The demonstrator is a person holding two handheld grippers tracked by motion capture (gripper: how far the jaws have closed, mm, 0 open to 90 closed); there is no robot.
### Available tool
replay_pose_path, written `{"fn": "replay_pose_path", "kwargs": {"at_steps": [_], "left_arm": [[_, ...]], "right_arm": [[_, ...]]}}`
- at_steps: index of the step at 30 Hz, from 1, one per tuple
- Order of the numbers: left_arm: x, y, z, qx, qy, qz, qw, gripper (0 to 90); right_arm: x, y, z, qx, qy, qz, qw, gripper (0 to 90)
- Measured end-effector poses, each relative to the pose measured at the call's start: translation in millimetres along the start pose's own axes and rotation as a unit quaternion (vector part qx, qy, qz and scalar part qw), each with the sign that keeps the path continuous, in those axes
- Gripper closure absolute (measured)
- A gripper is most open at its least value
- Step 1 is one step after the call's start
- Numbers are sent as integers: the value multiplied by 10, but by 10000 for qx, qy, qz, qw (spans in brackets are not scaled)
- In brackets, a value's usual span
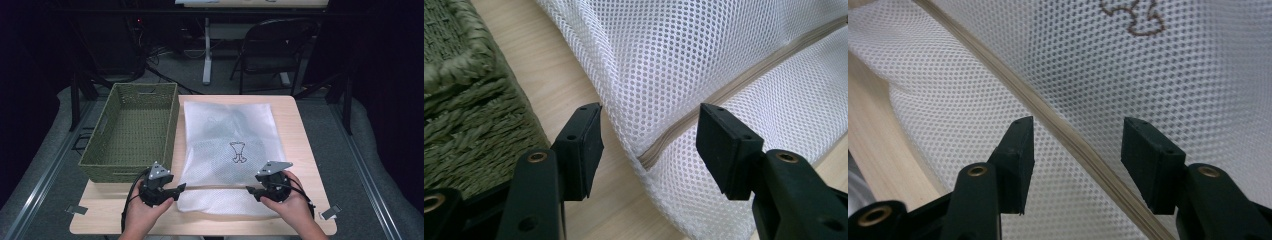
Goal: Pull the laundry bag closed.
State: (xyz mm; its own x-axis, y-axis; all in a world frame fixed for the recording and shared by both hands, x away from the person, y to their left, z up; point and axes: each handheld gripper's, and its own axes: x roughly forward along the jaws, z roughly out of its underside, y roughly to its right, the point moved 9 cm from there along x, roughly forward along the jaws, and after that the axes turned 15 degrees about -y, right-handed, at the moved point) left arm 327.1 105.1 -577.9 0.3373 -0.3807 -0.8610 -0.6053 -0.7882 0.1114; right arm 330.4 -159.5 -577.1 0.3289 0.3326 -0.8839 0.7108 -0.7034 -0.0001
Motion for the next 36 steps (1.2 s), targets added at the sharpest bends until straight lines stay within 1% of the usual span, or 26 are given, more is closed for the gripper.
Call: {"fn": "replay_pose_path", "kwargs": {"at_steps": [2, 3, 5, 7, 8, 10, 12, 13, 14, 15, 16, 17, 18, 20, 23, 24, 27, 29, 32, 36], "left_arm": [[19, 18, 3, -20, -11, 15, 10000, 444], [25, 18, 5, 28, -25, 1, 10000, 444], [46, 38, 9, 19, -28, 15, 10000, 444], [65, 55, 21, 70, -79, -6, 9999, 444], [75, 69, 27, 96, -117, 16, 9999, 444], [96, 93, 27, 130, -109, 5, 9999, 446], [108, 115, 35, 219, -158, 11, 9996, 446], [119, 130, 31, 202, -124, 5, 9997, 446], [120, 135, 40, 264, -177, 9, 9995, 447], [128, 153, 40, 247, -156, 23, 9996, 447], [131, 162, 43, 285, -155, 26, 9995, 447], [135, 165, 40, 313, -118, -3, 9994, 450], [136, 181, 47, 324, -141, 38, 9994, 450], [149, 197, 45, 355, -104, 16, 9993, 452], [165, 210, 61, 410, -175, 47, 9990, 452], [173, 210, 62, 397, -162, 32, 9991, 452], [180, 212, 73, 409, -190, 53, 9990, 452], [184, 207, 73, 413, -182, 25, 9990, 452], [191, 215, 73, 387, -181, 38, 9991, 452], [194, 213, 81, 417, -219, 56, 9989, 452]], "right_arm": [[44, -50, -31, -77, -32, -10, 10000, 473], [55, -67, -37, -84, -47, -9, 10000, 474], [86, -109, -58, -152, -38, -15, 9999, 474], [119, -150, -68, -187, -47, -28, 9998, 475], [134, -172, -70, -200, -50, -40, 9998, 475], [159, -209, -78, -227, -20, -42, 9997, 477], [185, -243, -80, -275, 24, -40, 9996, 478], [202, -258, -78, -300, 43, -28, 9995, 481], [219, -272, -75, -334, 61, -15, 9994, 482], [234, -284, -66, -342, 64, 1, 9994, 484], [252, -295, -58, -357, 71, 14, 9993, 484], [260, -297, -54, -388, 92, 41, 9992, 484], [263, -300, -52, -385, 112, 49, 9992, 484], [268, -310, -50, -395, 190, 57, 9990, 484], [281, -321, -41, -420, 259, 95, 9987, 486], [288, -321, -35, -447, 267, 106, 9986, 486], [315, -315, -13, -418, 244, 104, 9988, 488], [332, -316, 0, -439, 250, 116, 9987, 488], [352, -325, 13, -438, 241, 128, 9987, 488], [373, -346, 21, -477, 246, 108, 9985, 489]]}}
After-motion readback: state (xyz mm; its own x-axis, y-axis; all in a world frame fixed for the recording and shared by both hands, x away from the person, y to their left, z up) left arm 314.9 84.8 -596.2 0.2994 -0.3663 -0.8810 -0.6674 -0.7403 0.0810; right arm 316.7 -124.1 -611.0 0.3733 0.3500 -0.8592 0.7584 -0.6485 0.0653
